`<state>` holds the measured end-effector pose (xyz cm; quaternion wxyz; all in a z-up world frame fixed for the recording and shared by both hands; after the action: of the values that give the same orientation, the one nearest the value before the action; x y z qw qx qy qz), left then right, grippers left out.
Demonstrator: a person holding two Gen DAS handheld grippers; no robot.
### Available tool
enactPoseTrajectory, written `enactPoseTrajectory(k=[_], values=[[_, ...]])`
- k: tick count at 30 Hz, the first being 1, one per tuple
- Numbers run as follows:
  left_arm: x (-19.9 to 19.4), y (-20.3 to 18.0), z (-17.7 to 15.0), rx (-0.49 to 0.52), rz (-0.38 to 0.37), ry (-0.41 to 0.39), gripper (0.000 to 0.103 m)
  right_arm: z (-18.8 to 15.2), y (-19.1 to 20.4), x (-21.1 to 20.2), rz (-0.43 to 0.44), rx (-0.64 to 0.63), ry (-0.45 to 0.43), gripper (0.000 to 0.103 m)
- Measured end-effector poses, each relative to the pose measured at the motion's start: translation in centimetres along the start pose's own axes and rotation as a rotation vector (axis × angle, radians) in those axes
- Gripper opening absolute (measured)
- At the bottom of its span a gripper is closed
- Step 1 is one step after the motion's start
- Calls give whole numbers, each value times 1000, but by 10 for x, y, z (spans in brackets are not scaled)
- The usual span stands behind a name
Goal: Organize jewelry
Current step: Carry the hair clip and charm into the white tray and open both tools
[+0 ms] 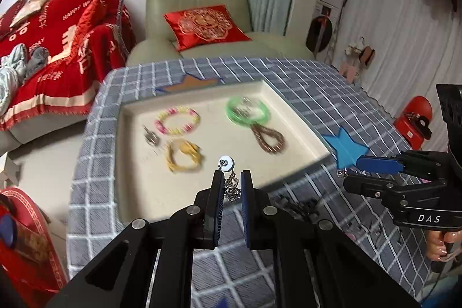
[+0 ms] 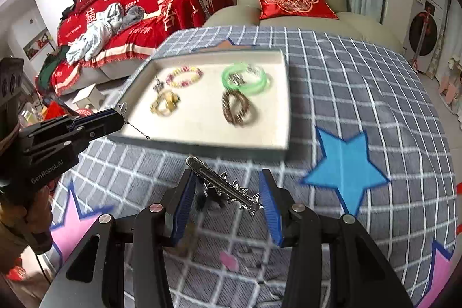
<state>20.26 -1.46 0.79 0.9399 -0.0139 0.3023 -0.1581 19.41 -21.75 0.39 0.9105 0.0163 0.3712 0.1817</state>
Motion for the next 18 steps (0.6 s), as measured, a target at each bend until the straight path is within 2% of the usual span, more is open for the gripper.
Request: enactPoseTrajectory(k=[8, 18], values=[[19, 46, 24, -32, 40, -3, 28, 34, 19, 42, 22, 30, 23, 49], [62, 70, 9, -33, 71, 82, 28, 46, 39, 117, 25, 28, 111, 49]])
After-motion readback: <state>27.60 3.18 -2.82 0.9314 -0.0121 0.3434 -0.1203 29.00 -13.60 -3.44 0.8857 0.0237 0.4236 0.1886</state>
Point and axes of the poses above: each gripper's, at about its wrist camera, not at the fingertips, and x roughly the way its jaws point, y to its left, z to its top, the point moved 2 cm from there along x, roughly the way its jaws point, and after that the axes turned 10 degrees about -y, right-handed, at the moved point
